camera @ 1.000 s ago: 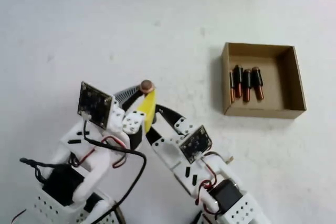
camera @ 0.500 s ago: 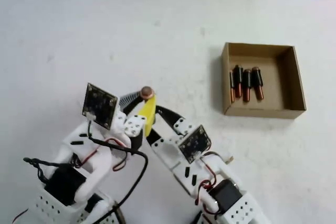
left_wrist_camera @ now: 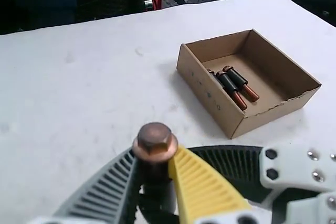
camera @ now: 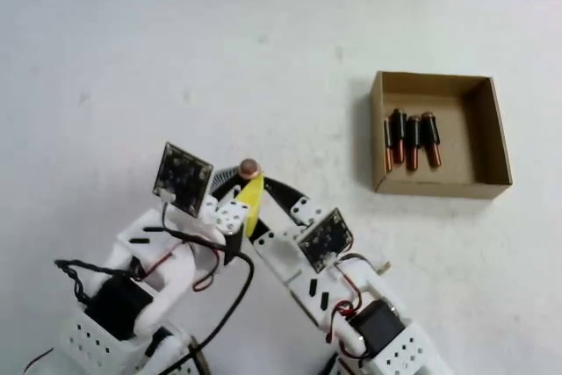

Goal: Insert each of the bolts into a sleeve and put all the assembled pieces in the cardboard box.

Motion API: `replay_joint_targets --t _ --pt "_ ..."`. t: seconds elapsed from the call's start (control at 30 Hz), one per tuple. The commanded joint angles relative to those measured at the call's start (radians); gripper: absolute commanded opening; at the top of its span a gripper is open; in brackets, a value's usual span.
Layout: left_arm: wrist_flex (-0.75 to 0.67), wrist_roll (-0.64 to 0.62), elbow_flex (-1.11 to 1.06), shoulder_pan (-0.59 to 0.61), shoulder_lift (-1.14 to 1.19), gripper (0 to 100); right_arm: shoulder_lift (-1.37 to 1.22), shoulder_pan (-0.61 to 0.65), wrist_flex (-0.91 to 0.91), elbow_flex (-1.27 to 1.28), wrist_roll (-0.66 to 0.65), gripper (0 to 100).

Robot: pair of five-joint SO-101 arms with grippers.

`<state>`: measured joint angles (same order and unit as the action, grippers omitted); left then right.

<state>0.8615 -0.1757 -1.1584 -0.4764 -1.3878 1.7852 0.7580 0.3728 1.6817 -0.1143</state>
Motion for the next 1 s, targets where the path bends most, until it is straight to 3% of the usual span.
replay_joint_targets --t 0.0,0.2,0.4,0.5,0.97 --pt "0.003 0.0 0.0 -0.001 0.004 3 0.016 -0.016 -0.021 0.008 0.002 1.7" --pt "0.002 0.002 0.006 -0.001 0.004 5 0.016 -0.016 -0.019 0.008 0.002 1.7" --pt "0.002 -0.006 0.002 0.001 0.004 27 0.016 -0.016 -0.019 0.008 0.002 1.7" --pt "0.002 -0.005 0.002 0.004 0.004 33 0.016 -0.016 -0.018 0.008 0.002 1.7" --pt "-0.012 0.002 0.127 0.223 0.004 32 0.016 -0.018 -0.018 0.008 0.002 1.7"
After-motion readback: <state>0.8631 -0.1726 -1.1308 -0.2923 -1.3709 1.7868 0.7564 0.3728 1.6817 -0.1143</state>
